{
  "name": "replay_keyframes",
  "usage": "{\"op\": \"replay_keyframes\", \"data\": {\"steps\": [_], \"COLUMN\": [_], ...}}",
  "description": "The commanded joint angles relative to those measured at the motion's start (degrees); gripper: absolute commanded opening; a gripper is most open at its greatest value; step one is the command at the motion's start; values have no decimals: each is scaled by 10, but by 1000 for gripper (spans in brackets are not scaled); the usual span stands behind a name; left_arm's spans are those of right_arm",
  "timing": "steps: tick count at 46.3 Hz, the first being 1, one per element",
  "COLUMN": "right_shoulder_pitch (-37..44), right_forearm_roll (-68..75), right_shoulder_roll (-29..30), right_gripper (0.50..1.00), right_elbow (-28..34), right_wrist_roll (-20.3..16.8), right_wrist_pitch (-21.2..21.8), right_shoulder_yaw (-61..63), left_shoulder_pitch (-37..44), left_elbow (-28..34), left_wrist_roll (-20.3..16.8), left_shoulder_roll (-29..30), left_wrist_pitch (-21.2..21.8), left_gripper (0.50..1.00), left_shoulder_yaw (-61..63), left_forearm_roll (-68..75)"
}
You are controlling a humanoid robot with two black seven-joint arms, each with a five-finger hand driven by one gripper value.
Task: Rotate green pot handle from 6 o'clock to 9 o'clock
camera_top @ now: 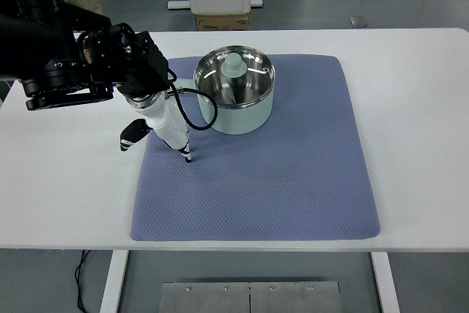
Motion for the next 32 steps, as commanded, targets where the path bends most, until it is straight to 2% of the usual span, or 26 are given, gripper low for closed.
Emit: {"op": "replay_keyframes", "data": {"steps": [1, 7, 32], "right_shoulder_pitch": [0, 0, 0], "right_forearm_roll": [0, 0, 0], "right_shoulder_roll": [0, 0, 0], "right_gripper": [1000, 1000, 1000], "right_elbow": [0, 0, 0], "right_wrist_roll": [0, 0, 0], "right_wrist_pitch": [0, 0, 0], "right_shoulder_yaw": [0, 0, 0], "left_shoulder_pitch": [-4, -12, -22], "left_elbow": [3, 3, -22], "left_wrist_roll": [-10, -25, -25], "left_shoulder_roll": [6, 12, 28], "left_wrist_pitch": [0, 0, 0], "left_gripper": [1000, 1000, 1000], "left_shoulder_yaw": [-12, -22, -68], "left_forearm_roll": [3, 3, 1]}}
